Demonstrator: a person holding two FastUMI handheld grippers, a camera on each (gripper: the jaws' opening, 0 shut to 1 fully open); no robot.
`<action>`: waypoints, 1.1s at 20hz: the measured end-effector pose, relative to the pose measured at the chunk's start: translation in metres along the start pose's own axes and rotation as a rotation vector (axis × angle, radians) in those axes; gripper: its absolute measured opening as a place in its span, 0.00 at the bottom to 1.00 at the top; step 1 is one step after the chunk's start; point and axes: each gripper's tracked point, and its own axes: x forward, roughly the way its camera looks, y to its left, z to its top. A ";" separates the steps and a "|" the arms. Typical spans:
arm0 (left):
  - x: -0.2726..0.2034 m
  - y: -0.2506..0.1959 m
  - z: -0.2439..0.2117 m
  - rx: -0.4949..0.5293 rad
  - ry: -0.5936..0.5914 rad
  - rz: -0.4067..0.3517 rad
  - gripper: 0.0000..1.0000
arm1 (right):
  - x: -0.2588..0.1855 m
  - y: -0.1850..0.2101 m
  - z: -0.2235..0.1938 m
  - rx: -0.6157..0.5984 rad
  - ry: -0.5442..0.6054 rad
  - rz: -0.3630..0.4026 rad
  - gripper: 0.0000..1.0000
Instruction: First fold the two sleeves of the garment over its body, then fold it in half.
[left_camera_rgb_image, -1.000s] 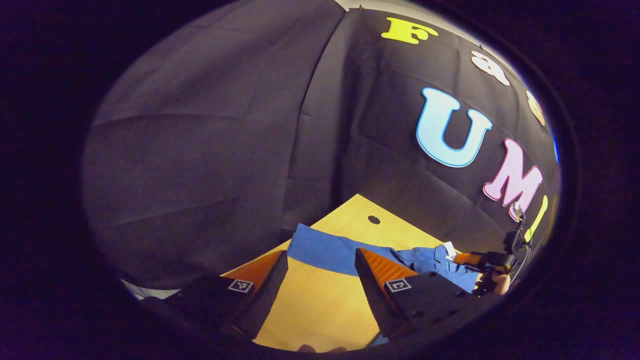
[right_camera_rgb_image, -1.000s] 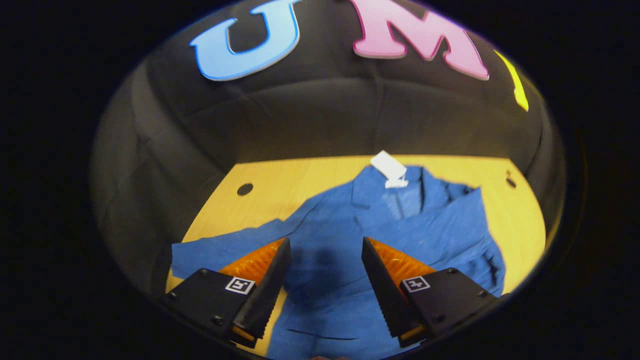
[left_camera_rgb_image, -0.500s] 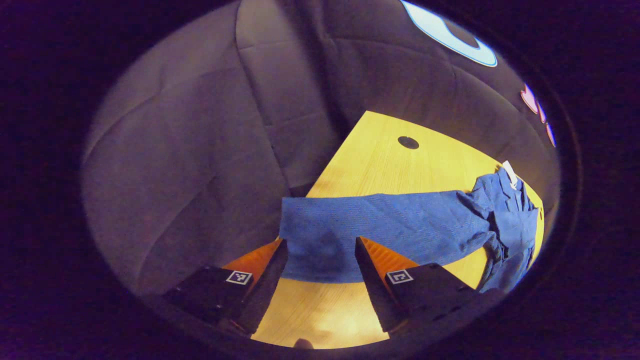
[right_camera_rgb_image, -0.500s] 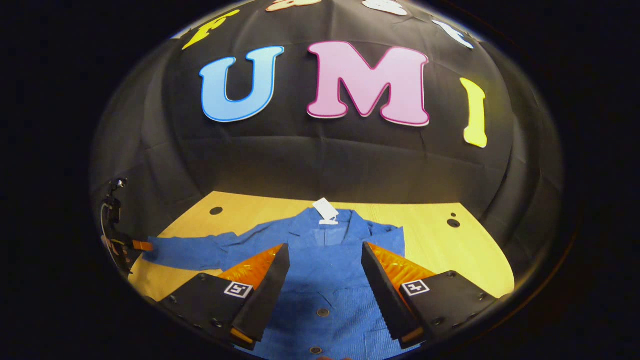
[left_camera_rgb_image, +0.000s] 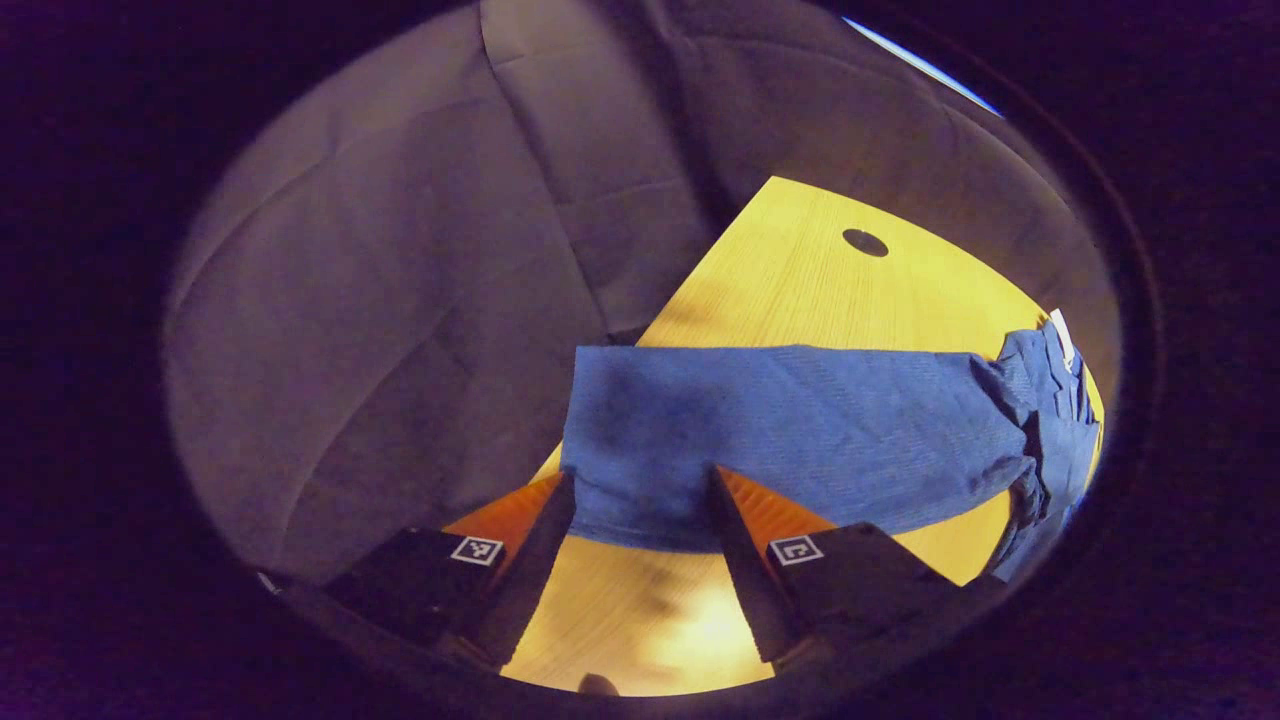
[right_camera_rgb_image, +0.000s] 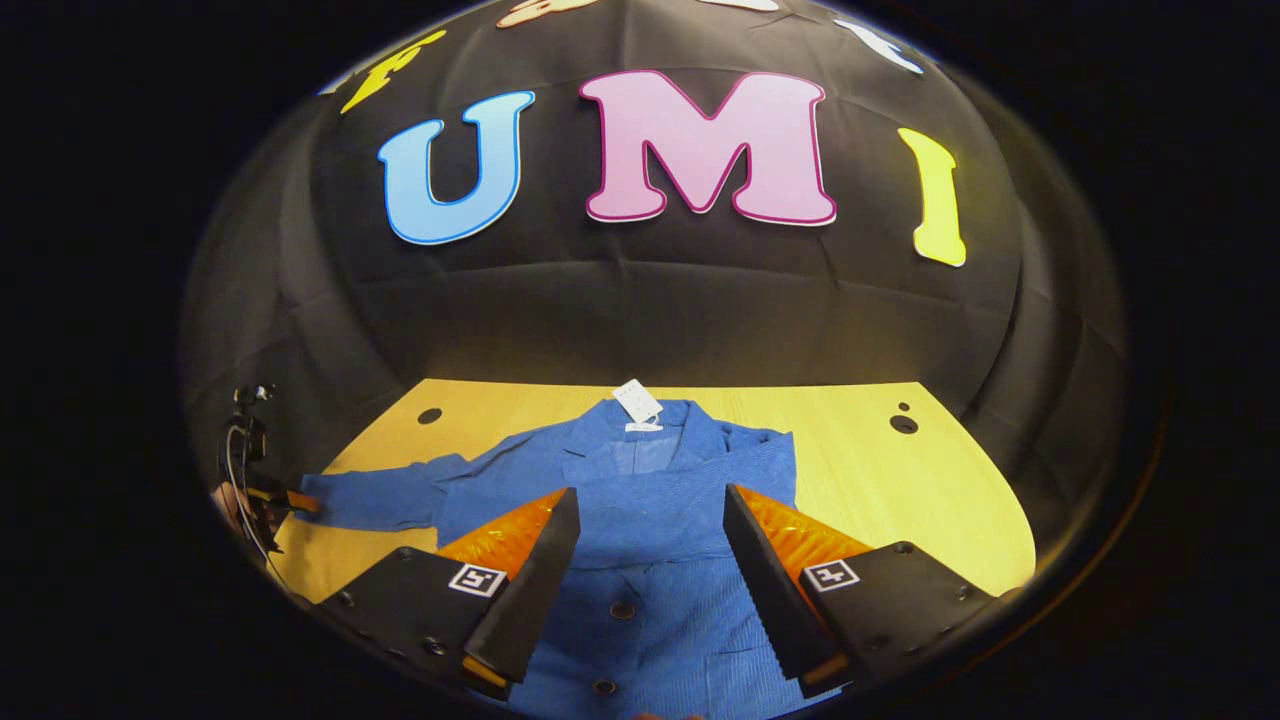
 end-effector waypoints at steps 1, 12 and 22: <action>0.001 -0.001 0.000 -0.010 -0.006 -0.002 0.79 | 0.001 0.000 -0.005 0.009 0.016 0.002 0.92; -0.012 -0.049 0.012 0.002 -0.037 -0.115 0.00 | -0.005 -0.020 -0.007 0.052 0.039 -0.003 0.92; -0.169 -0.250 0.063 0.161 -0.263 -0.540 0.00 | -0.028 -0.091 0.000 0.070 0.017 -0.101 0.92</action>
